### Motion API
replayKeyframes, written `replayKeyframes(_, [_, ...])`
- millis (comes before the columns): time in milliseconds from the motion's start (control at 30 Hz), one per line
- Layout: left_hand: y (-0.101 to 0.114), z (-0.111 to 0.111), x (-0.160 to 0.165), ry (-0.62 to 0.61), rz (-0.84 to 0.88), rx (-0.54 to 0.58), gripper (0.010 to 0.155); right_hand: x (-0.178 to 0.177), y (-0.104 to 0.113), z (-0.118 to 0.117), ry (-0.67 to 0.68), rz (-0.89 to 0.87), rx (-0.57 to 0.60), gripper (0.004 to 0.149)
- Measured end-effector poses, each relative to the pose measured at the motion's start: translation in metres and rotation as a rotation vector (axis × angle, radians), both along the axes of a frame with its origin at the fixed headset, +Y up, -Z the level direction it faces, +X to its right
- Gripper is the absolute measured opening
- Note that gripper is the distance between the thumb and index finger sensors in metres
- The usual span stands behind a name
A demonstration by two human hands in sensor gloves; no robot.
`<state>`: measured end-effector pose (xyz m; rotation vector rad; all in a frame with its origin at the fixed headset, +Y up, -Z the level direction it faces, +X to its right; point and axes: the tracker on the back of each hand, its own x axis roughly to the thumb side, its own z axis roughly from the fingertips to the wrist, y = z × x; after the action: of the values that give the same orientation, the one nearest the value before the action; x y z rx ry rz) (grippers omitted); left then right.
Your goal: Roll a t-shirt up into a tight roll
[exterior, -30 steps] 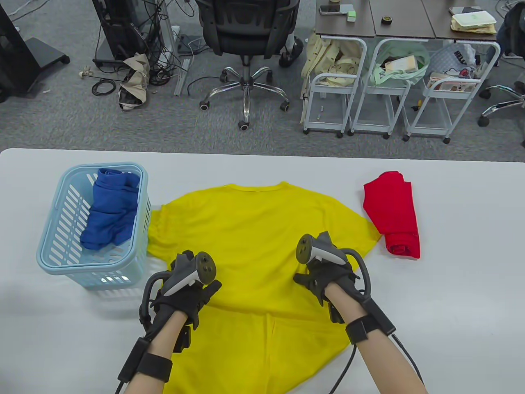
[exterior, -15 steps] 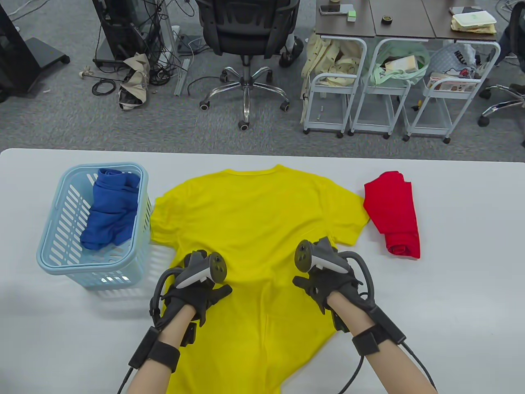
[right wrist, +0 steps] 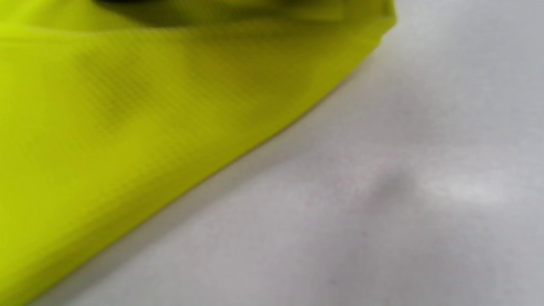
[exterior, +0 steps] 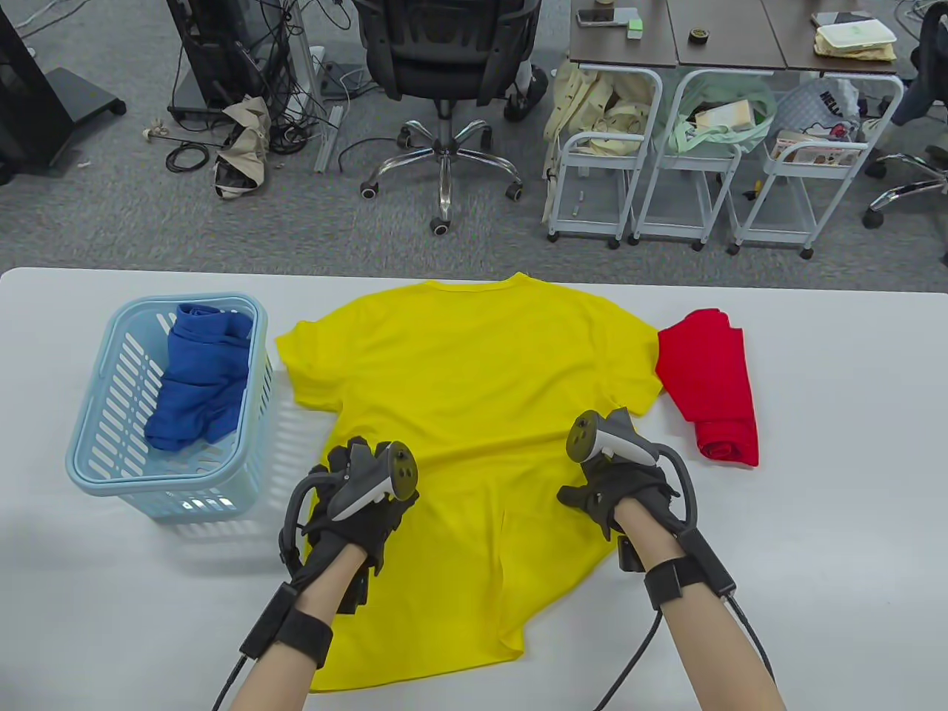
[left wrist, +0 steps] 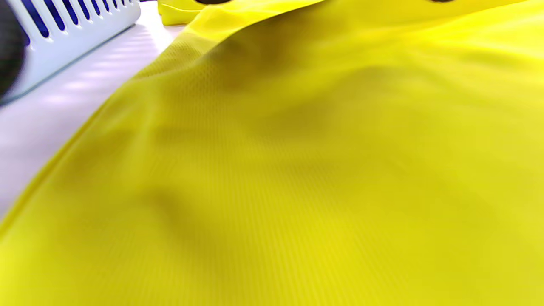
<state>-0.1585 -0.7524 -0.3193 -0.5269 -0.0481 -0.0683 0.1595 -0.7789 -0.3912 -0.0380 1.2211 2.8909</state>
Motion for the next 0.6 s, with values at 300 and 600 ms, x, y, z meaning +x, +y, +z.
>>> replayKeyframes(300, [-0.036, 0.018, -0.029, -0.1, 0.131, -0.193, 0.087, 0.036, 0.006, 0.006, -0.063, 0.046, 0.043, 0.089])
replayKeyframes(600, [-0.037, 0.012, -0.031, -0.133, 0.142, -0.18, 0.088, -0.018, 0.053, 0.056, 0.111, 0.098, 0.28, 0.073])
